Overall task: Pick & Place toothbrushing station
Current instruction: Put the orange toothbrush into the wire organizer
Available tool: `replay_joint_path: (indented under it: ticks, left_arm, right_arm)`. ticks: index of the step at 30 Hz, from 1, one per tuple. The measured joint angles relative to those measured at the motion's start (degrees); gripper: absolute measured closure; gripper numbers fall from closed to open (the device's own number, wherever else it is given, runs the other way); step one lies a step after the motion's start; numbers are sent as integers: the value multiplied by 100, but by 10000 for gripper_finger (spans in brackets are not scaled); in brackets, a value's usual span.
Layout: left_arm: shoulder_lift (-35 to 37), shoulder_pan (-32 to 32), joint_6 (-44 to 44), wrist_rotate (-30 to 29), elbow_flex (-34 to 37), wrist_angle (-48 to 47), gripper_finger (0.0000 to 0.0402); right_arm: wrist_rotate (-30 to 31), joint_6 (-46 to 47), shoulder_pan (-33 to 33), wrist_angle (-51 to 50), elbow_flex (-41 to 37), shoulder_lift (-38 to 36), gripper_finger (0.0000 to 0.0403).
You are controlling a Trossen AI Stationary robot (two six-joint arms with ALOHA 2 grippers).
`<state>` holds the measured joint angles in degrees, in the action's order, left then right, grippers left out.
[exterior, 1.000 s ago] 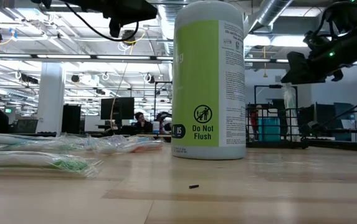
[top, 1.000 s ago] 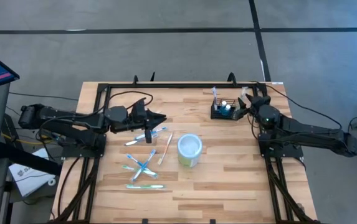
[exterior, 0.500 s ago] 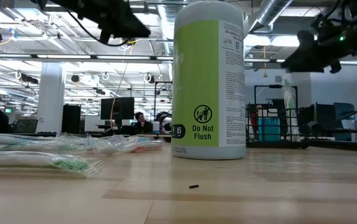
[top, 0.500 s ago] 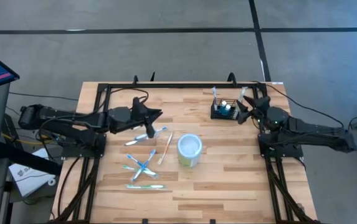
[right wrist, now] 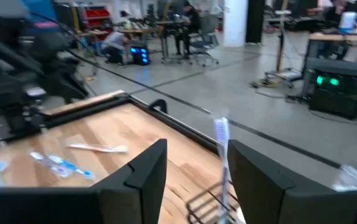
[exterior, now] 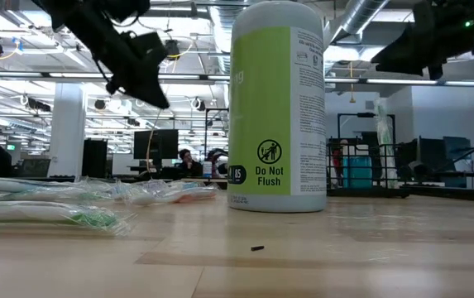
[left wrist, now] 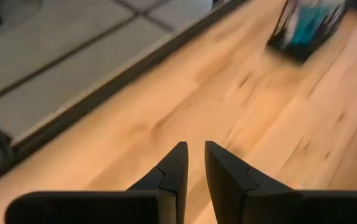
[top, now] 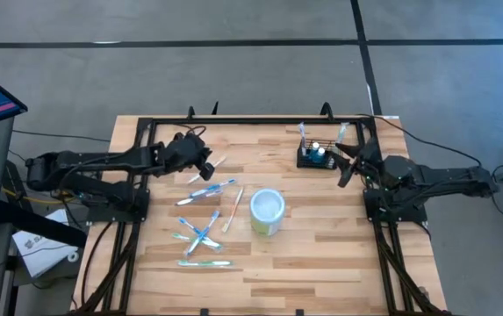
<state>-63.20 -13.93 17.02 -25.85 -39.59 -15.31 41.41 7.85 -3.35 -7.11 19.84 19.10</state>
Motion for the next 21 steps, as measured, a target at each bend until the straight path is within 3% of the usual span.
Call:
replay_joint_path:
  ticks: [11, 21]
  left_arm:
    - [-931, -508, -1, 299, 0, -333, 350]
    - [-1685, -723, -13, 942, 0, -487, 315]
  right_arm:
    - [0, -185, -618, 303, 4, 2, 251]
    - [-24, -336, -985, 365, 4, 163, 254]
